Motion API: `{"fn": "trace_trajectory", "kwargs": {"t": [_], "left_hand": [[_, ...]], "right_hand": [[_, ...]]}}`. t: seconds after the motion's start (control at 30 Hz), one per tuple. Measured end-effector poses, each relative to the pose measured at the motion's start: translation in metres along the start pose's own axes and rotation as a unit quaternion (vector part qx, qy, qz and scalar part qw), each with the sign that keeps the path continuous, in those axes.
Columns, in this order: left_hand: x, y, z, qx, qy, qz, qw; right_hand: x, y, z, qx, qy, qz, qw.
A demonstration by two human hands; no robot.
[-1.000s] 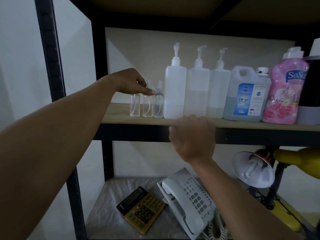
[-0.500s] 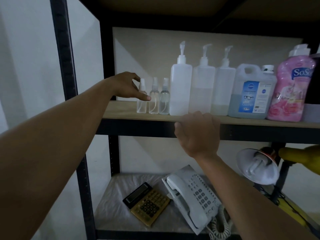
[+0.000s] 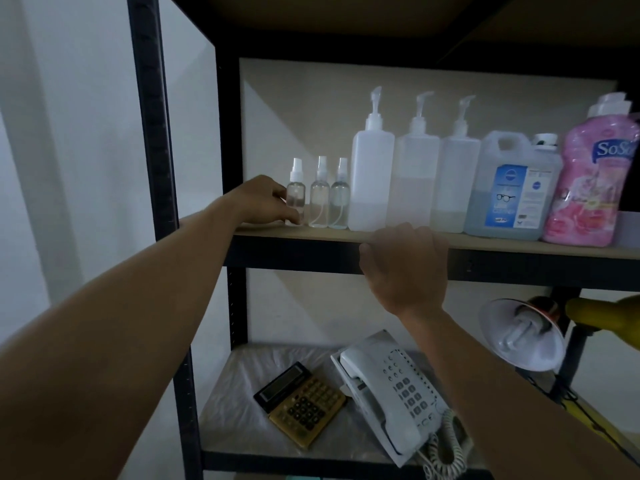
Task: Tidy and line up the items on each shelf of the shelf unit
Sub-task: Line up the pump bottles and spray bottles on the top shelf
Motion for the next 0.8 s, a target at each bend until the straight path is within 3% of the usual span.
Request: {"fn": "trace_trajectory", "kwargs": {"t": [0.8], "left_hand": [[0.0005, 0.0039, 0.0060, 0.003, 0.030, 0.002, 1.000]], "right_hand": [[0.0011, 0.0003, 0.0013, 0.000, -0.004, 0.004, 1.000]]}}
Point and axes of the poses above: each hand's wrist, its own y-axis away from the middle knuckle, its own z-axis out of the palm, x = y × z, the point moved 9 cm from there along -y, towards the middle knuckle, and after that the axes turned 14 degrees about z, right-handed, at the moved point
